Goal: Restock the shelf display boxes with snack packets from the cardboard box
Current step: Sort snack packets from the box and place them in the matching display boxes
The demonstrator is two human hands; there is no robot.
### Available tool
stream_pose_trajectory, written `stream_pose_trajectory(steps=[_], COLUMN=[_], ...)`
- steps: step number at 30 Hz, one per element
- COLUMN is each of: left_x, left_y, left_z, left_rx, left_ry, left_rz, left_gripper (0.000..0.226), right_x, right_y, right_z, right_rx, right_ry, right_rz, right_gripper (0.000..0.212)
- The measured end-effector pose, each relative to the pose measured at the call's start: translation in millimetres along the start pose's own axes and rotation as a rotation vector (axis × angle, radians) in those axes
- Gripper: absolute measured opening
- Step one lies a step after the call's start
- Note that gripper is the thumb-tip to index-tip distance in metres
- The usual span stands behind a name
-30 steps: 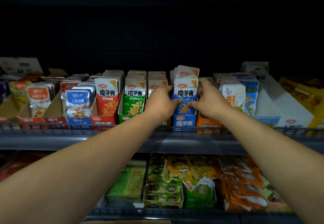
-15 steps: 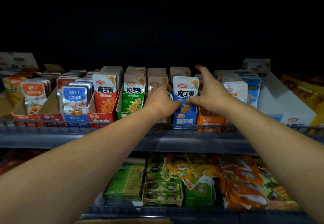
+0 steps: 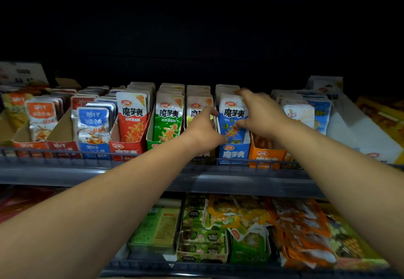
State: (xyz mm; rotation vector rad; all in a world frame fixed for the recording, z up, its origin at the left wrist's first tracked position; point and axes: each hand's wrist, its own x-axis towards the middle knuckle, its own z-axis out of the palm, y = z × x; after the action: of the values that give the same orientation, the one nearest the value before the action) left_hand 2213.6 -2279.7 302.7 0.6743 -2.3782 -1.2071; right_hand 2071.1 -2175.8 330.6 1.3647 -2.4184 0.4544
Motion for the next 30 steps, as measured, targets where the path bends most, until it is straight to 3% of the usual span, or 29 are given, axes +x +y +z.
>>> stream_pose_trajectory(steps=[13, 18, 30], left_x=[3, 2, 8], left_y=[-3, -4, -11], left_z=[-4, -3, 2], left_rx=[-0.009, 0.01, 0.025], left_ry=[-0.035, -0.042, 0.014], left_rz=[0.006, 0.034, 0.052], left_gripper=[0.073, 0.082, 0.076], right_x=[35, 31, 34], right_y=[-10, -6, -8], right_z=[6, 12, 13], right_rx=[-0.184, -0.278, -0.252], right_ry=[-0.052, 0.017, 0.002], right_rz=[0.044, 0.036, 0.076], right_gripper=[0.095, 0.094, 0.101])
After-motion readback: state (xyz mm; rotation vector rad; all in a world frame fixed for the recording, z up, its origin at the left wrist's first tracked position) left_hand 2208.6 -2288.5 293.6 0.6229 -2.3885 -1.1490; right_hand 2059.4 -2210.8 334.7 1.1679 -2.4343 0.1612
